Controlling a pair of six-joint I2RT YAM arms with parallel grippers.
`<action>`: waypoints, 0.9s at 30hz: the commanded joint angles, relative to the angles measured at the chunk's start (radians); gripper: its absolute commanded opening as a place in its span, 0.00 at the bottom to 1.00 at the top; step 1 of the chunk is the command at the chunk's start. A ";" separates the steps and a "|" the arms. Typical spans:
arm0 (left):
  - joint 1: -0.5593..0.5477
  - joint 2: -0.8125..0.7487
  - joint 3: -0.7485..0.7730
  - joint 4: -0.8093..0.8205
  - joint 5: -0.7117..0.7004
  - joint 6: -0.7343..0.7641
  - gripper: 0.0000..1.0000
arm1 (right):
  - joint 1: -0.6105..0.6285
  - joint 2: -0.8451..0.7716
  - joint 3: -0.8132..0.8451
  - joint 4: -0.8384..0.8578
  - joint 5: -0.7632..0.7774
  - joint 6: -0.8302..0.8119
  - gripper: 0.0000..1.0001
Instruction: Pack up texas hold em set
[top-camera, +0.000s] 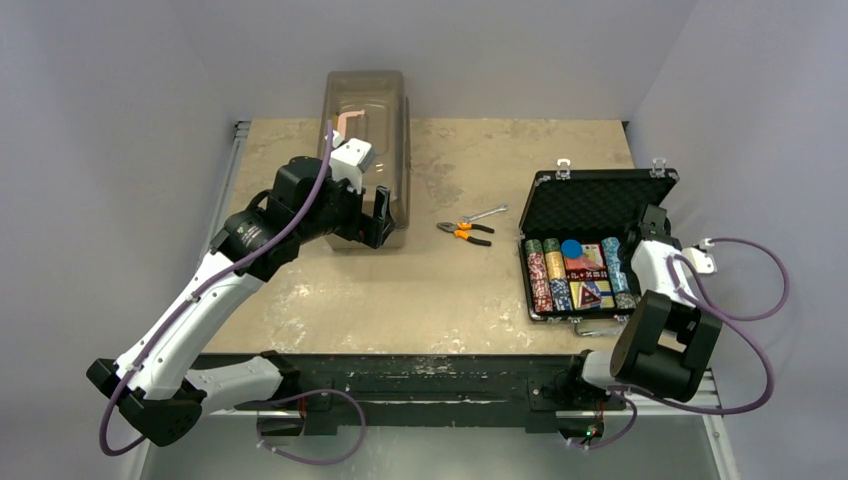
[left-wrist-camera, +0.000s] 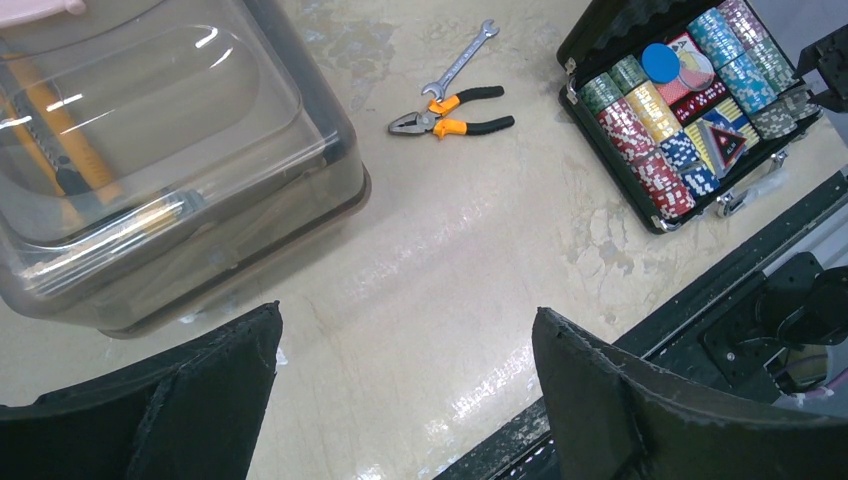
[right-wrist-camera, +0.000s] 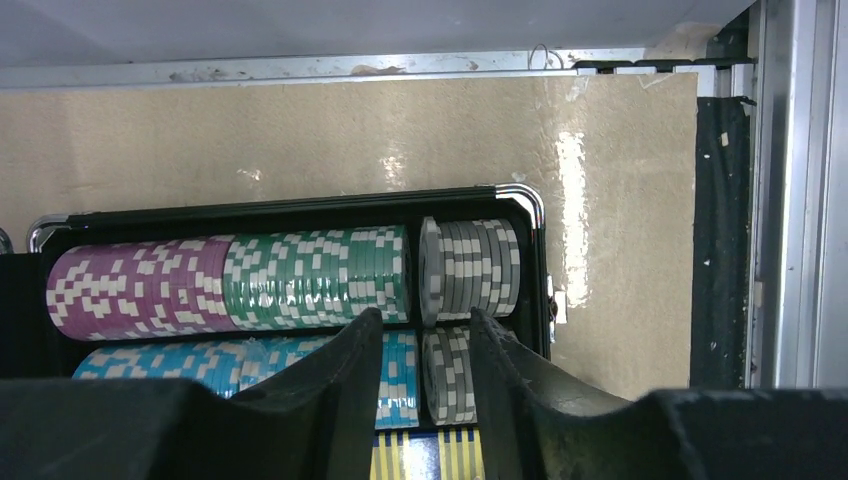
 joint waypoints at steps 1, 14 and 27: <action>-0.003 -0.009 0.004 0.020 -0.014 0.016 0.92 | -0.007 0.000 0.015 0.003 0.021 -0.035 0.38; -0.004 -0.010 0.003 0.019 -0.013 0.015 0.92 | -0.008 -0.020 0.012 0.001 0.022 -0.062 0.22; -0.003 0.001 0.004 0.014 -0.014 0.014 0.92 | 0.198 -0.356 0.009 0.234 -0.395 -0.476 0.99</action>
